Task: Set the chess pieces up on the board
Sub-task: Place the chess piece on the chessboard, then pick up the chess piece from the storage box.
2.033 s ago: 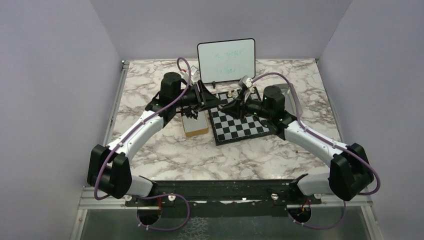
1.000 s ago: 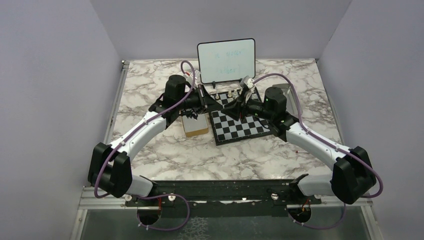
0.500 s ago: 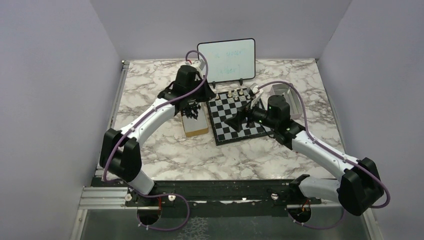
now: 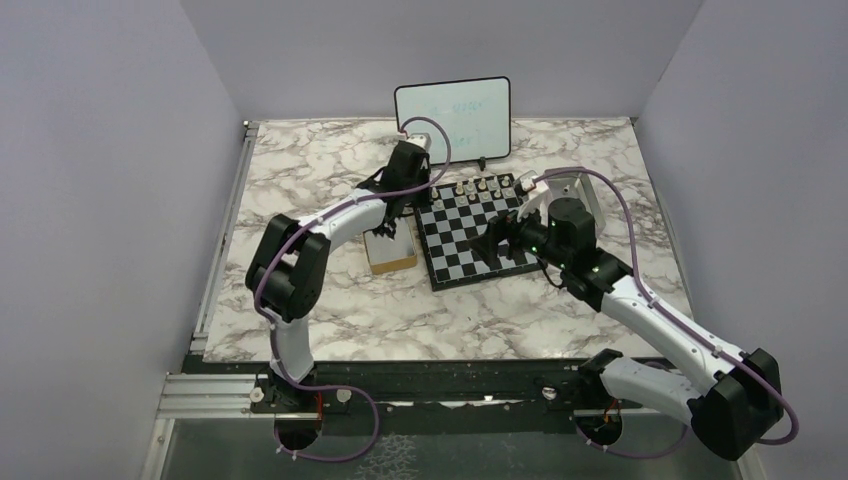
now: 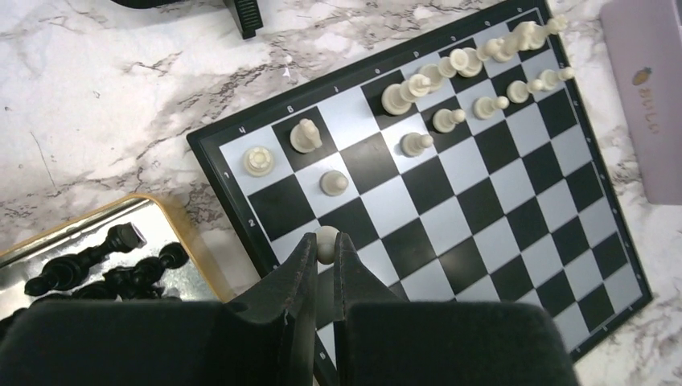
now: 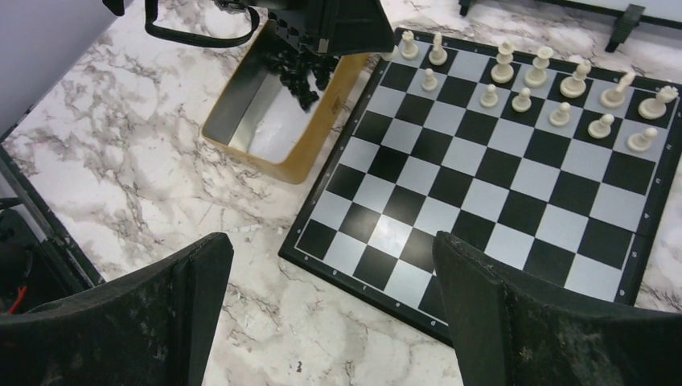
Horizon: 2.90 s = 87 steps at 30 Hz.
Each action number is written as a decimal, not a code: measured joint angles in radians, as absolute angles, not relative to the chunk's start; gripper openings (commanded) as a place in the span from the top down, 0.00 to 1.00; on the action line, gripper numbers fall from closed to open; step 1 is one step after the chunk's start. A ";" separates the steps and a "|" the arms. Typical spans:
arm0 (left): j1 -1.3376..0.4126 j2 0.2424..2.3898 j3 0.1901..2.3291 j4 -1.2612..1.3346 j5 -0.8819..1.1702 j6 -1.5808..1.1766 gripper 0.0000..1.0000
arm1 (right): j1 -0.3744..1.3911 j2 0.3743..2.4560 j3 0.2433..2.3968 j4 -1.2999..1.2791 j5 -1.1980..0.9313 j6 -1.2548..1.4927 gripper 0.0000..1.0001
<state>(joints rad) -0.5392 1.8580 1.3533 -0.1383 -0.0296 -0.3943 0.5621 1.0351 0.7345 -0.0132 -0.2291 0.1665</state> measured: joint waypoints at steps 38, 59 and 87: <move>-0.567 2.033 1.383 -0.069 -0.184 -0.347 0.74 | 0.562 1.038 0.730 -0.099 -0.140 0.175 0.00; -0.567 2.046 1.486 -0.146 -0.184 -0.336 0.57 | 0.562 1.059 0.726 -0.099 -0.140 0.212 0.00; -0.567 1.370 1.169 -0.281 0.009 -0.348 0.01 | 0.474 1.262 0.984 -0.252 0.265 0.339 0.04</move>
<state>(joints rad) -0.5671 1.3701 1.1690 -0.2810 0.0093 -0.3477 0.4736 1.2617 0.9844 -0.2516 0.2646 0.3389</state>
